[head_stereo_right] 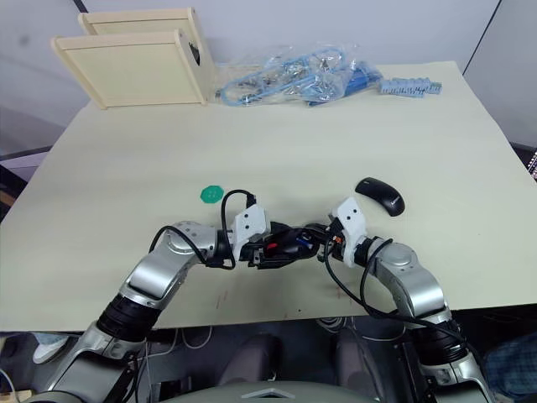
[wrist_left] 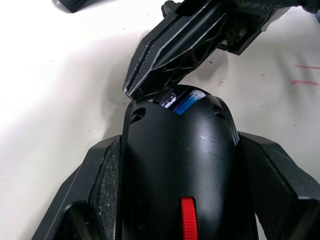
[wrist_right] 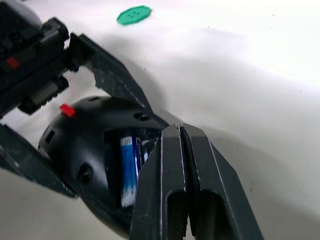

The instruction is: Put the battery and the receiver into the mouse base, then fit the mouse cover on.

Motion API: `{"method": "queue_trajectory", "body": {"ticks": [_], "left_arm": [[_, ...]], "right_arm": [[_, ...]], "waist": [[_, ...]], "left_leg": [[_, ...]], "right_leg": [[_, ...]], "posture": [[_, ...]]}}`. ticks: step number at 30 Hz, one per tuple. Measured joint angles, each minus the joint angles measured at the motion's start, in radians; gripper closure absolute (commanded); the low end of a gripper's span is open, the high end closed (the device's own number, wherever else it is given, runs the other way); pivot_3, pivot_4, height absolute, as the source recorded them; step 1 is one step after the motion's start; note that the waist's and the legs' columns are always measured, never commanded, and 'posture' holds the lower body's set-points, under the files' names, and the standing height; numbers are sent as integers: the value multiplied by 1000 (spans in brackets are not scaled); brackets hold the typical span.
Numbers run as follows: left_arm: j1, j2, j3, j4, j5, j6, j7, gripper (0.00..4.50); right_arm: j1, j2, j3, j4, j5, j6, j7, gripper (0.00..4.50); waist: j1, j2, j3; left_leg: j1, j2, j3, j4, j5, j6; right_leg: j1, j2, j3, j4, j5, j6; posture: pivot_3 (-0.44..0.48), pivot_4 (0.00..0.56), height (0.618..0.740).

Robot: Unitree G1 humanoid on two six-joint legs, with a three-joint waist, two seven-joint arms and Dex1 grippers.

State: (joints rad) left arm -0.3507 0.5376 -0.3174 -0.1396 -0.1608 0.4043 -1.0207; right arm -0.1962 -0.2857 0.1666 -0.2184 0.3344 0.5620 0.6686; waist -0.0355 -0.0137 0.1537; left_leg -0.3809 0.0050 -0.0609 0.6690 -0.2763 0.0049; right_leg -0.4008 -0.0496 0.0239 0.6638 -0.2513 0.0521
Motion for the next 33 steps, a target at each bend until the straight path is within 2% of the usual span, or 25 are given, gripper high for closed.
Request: {"method": "queue_trajectory", "body": {"ticks": [15, 29, 30, 32, 33], "left_arm": [[-9, -9, -2, 9, 0, 0, -10, 1584], [-17, -3, -1, 22, -1, -13, -28, 1584], [-17, -2, -1, 22, -1, -14, -29, 1584], [-18, 2, -1, 23, -1, -14, -29, 1584], [-19, 1, -1, 23, -1, -14, -30, 1584]], "right_arm": [[24, -22, -44, -80, 114, 4, 18, 4424], [89, -236, -199, -214, 221, 84, 51, 4424], [110, -257, -222, -230, 238, 89, 63, 4052], [117, -270, -236, -242, 251, 89, 68, 3612], [129, -283, -247, -256, 266, 89, 77, 2946]], "waist": [[1, 2, 2], [4, 3, 4], [4, 3, 4], [2, 3, 4], [2, 3, 4]], "left_leg": [[-1, 0, 0, 0, 0, 0], [-1, 0, 1, 0, 0, 0], [-1, 0, 1, 0, 0, 0], [-1, 0, 1, 0, 0, 0], [-1, 0, 1, 0, 0, 0]], "right_leg": [[0, 0, 0, 0, 0, 0], [0, 0, -1, -1, 0, 0], [0, 0, -1, -1, 0, 0], [0, 0, 0, 0, 0, 0], [0, 0, 0, 0, 0, 0]], "posture": [[0, 150, 740], [0, 150, 740], [0, 150, 740], [0, 150, 740], [0, 150, 740]]}}
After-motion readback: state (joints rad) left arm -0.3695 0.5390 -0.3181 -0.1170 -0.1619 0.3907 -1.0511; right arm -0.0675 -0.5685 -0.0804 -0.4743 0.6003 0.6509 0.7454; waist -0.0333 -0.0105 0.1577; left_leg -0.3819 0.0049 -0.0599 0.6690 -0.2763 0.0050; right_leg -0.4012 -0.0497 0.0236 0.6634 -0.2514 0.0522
